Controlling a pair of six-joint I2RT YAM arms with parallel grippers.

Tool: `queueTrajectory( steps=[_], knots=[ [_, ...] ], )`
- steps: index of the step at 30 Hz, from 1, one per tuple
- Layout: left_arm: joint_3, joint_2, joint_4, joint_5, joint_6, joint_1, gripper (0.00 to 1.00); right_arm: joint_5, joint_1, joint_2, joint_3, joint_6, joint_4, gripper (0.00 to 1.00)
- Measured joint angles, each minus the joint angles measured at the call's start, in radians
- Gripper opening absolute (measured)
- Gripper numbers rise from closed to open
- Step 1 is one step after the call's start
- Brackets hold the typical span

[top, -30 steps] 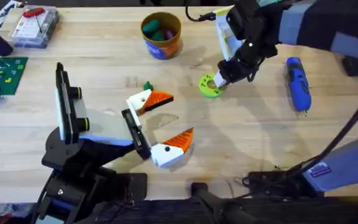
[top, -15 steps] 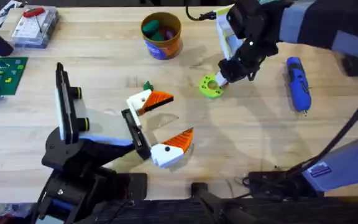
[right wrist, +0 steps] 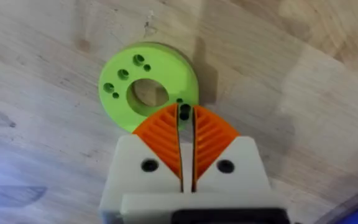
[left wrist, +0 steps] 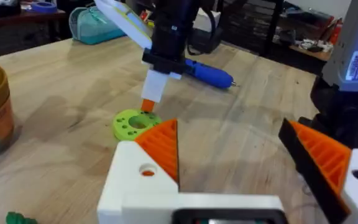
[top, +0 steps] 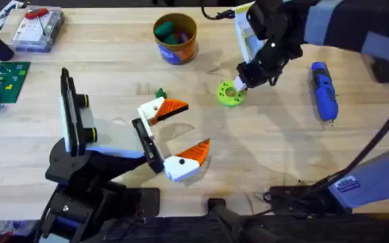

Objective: Pick up the gripper from the table and insert it into the empty holder that is missing its gripper. Then pick up a screw, insert it into the mounting hole, and use the screwdriver to tighten it. Finally, clean up the table by picking up the vegetable and placing it into the bucket.

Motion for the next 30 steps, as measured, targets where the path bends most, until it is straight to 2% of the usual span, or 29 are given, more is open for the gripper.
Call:
queueTrajectory(
  steps=[8, 12, 30],
  knots=[
    [0.0, 0.0, 0.0, -0.001, 0.0, 0.0, 0.986, 0.0, 0.0, 0.006, 0.001, 0.0, 0.0, 0.073],
    [0.0, 0.0, 0.0, -0.003, 0.0, 0.0, 0.986, 0.0, -0.001, 0.023, 0.009, 0.0, 0.002, 0.005],
    [0.0, 0.0, 0.0, -0.007, 0.0, 0.0, 0.986, 0.0, -0.001, 0.024, 0.011, 0.0, -0.006, 0.004]
  ],
)
